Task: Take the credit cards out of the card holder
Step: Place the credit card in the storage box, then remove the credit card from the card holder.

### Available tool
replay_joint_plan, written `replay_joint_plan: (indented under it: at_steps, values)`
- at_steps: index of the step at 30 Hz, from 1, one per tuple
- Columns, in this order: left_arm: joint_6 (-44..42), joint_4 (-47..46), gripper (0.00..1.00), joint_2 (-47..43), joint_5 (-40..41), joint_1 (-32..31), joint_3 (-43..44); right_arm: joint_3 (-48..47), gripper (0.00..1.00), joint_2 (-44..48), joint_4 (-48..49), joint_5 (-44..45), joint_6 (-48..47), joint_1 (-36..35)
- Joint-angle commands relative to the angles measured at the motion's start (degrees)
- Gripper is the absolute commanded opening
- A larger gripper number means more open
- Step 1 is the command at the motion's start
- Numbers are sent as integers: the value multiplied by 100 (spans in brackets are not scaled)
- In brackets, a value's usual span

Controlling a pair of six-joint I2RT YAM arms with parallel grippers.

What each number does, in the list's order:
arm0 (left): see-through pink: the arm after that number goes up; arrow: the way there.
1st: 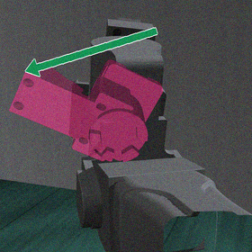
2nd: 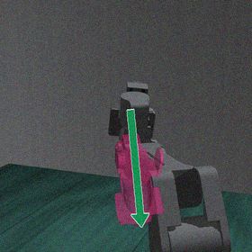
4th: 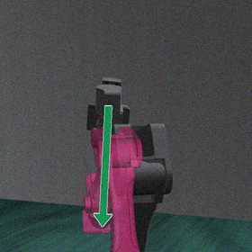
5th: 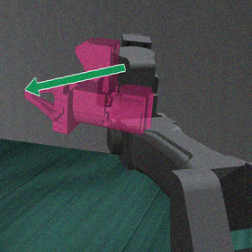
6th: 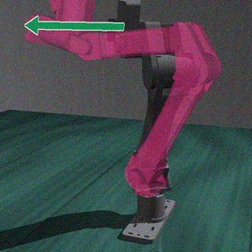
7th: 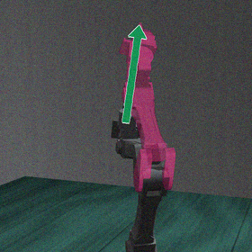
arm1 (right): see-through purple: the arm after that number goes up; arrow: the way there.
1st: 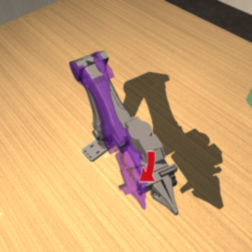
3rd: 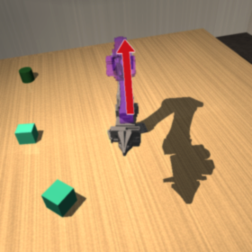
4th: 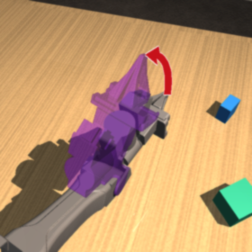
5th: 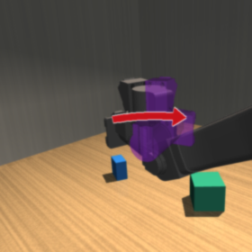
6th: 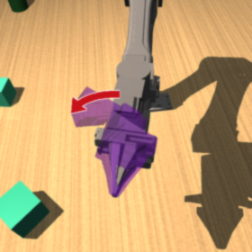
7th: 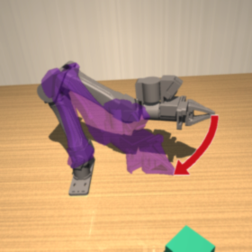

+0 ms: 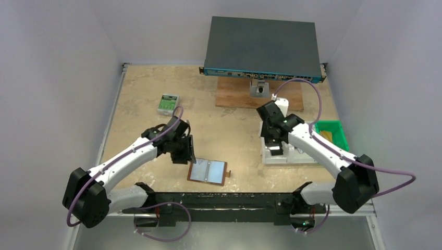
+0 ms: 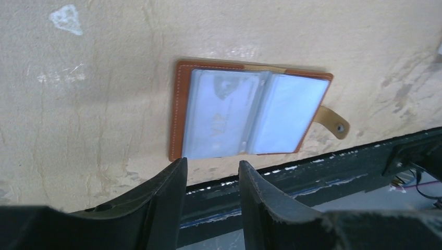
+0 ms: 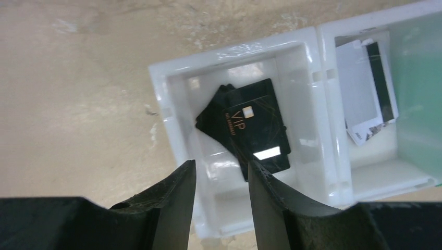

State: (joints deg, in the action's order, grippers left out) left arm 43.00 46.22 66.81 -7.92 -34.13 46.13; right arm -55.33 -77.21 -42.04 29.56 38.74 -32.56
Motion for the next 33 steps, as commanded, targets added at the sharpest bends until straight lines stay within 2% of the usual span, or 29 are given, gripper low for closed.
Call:
replay_joint_plan:
  at_steps: [1,4,10,15,23,33]
  values:
    - [171,-199,40,-18,378,15,-315,-334,41,535,323,-846,-252,-68]
    - [269,-403,31,91,372,14,-534,-246,41,703,607,-1397,-105,-424]
    - [454,-845,14,409,377,9,-880,-241,39,288,1066,-1785,561,-1835]
    - [670,-1182,7,641,355,-45,-1086,-64,38,-237,1698,-2197,917,-2623]
    - [1370,-1655,0,874,216,-491,-1223,221,37,-728,2433,-2639,1087,-2921]
    - [2013,-1896,0,818,40,-918,-1275,331,42,-1336,2737,-2635,1109,-3032]
